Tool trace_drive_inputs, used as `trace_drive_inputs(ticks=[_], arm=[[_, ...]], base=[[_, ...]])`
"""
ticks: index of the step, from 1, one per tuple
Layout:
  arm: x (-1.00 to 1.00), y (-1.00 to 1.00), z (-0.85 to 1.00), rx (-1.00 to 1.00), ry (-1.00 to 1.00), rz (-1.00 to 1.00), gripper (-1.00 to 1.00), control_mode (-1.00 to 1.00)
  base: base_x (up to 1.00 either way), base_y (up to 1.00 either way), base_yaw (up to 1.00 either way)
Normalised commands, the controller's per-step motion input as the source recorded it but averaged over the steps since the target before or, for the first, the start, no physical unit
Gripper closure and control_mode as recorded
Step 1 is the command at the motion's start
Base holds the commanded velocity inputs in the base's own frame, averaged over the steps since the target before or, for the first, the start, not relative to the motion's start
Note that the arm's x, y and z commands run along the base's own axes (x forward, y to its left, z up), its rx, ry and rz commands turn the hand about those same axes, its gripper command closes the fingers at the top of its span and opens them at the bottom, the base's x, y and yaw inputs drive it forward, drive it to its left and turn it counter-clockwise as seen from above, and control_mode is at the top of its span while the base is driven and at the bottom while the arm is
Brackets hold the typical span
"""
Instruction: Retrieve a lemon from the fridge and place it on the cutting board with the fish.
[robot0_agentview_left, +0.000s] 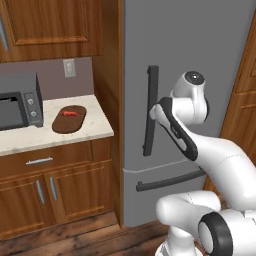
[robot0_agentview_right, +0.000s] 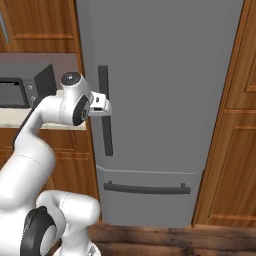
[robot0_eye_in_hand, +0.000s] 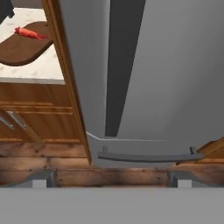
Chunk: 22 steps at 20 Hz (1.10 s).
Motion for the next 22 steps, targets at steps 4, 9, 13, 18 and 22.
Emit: trace_drive_inputs(ticks=[4,9,13,18,22], arm=[[0.51,0.0,0.0,0.02,-0.1,0.0,-1.0,-1.0],[0.48,0.0,0.0,0.05,-0.13,0.0,-1.0,-1.0],[0.3,0.02,0.0,0.01,-0.11,0.0,-1.0,-1.0],[0.29,0.04,0.0,0.0,-0.06,0.0,-1.0,-1.0],[0.36,0.06,0.0,0.0,0.0,0.0,-1.0,-1.0]], base=[[0.0,0.0,0.0],[0.0,0.0,0.0],[0.0,0.0,0.0],[0.0,0.0,0.0],[0.0,0.0,0.0]])
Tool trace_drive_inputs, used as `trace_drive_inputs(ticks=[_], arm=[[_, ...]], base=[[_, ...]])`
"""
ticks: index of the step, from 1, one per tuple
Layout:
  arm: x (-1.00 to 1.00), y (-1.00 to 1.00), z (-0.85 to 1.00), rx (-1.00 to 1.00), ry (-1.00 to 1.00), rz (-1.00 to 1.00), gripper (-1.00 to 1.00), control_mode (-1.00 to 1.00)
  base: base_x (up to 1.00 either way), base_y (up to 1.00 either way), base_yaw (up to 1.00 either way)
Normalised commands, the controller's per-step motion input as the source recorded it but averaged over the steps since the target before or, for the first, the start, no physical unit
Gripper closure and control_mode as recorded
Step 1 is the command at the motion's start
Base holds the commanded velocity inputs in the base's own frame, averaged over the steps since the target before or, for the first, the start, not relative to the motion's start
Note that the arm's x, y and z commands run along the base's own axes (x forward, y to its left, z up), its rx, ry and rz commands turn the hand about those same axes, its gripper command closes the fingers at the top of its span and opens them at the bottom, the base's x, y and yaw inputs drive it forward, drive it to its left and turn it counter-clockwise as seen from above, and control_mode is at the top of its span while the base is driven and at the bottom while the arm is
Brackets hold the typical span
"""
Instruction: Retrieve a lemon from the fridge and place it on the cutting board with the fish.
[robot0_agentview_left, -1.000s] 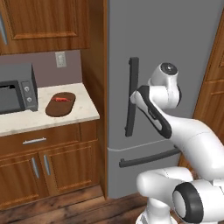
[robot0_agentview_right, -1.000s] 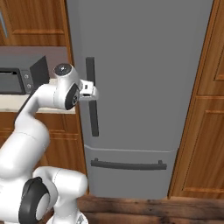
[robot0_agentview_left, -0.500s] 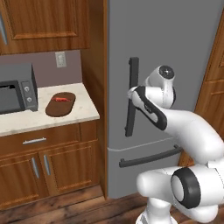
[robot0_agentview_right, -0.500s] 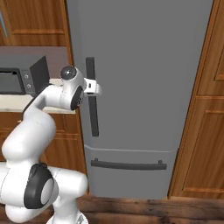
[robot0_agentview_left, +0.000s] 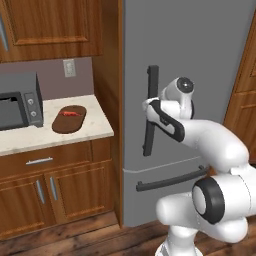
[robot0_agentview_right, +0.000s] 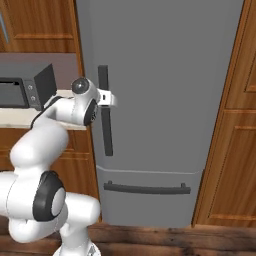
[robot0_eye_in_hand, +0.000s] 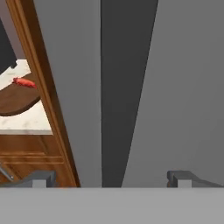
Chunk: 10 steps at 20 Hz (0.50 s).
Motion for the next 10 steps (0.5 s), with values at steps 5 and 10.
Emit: trace_drive_inputs(ticks=[5,10], arm=[[0.44,0.0,-0.03,0.0,0.0,0.0,-1.0,-1.0],[0.33,0.0,-0.01,0.0,-0.02,0.0,-1.0,-1.0]], base=[[0.0,0.0,0.0],[0.0,0.0,0.0]])
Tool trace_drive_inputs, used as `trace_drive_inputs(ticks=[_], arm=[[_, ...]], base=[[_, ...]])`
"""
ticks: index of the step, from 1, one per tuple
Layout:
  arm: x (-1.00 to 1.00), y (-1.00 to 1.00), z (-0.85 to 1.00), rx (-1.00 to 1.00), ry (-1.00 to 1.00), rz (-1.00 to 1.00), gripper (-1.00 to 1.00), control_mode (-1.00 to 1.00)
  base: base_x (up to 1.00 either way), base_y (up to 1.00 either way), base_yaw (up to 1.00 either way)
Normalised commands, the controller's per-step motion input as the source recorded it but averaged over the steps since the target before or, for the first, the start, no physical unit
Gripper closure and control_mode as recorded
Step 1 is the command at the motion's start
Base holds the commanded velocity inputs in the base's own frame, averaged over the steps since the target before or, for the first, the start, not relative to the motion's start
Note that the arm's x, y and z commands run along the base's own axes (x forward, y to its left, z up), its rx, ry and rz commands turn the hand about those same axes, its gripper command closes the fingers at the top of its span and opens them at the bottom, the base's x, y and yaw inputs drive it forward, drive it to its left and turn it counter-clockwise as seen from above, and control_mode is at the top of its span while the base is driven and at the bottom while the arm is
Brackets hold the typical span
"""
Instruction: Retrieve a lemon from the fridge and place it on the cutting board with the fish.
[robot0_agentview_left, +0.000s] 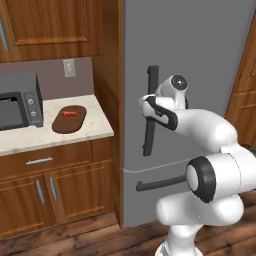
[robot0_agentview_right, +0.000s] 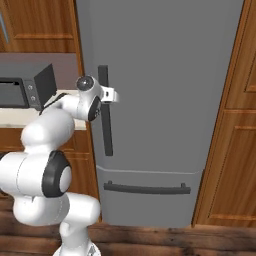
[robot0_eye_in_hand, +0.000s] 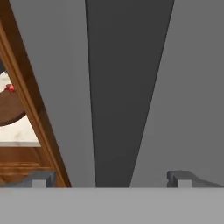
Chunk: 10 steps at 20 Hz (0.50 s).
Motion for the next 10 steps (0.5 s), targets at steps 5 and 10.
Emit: trace_drive_inputs(ticks=[5,10], arm=[[0.33,0.0,-0.02,0.0,-0.05,0.0,-1.0,-1.0],[0.3,0.0,0.0,0.0,-0.07,0.0,-1.0,-1.0]], base=[[0.0,0.0,0.0],[0.0,0.0,0.0]])
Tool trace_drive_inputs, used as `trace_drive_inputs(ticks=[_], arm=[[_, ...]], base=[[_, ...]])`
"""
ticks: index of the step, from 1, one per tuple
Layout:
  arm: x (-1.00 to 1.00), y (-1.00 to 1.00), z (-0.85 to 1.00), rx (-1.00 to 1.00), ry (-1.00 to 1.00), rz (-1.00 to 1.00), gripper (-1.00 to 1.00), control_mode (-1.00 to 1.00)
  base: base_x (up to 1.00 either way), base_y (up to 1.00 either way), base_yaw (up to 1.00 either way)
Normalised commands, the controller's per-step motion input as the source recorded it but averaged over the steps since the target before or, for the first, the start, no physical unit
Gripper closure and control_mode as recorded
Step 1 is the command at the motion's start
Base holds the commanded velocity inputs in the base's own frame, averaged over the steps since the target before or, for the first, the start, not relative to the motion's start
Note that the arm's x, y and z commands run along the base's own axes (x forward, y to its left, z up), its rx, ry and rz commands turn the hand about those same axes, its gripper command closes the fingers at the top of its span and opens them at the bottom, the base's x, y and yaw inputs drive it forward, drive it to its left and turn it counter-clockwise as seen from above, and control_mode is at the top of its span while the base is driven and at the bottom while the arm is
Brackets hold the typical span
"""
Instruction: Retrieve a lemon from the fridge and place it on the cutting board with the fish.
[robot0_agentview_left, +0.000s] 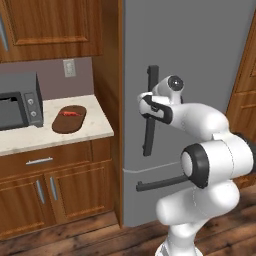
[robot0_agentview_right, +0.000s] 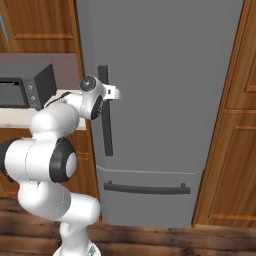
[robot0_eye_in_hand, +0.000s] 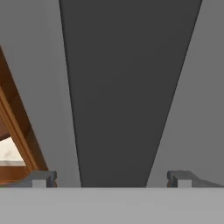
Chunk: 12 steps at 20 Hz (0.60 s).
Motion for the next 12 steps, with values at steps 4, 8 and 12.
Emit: trace_drive_inputs(ticks=[4,8,12], arm=[[0.26,0.0,0.0,0.0,-0.02,0.0,-1.0,-1.0],[0.31,0.0,0.0,0.0,-0.01,0.0,-1.0,-1.0],[0.41,0.02,0.0,0.0,0.0,0.0,1.0,-1.0]], base=[[0.0,0.0,0.0],[0.0,0.0,0.0],[0.0,0.0,0.0]])
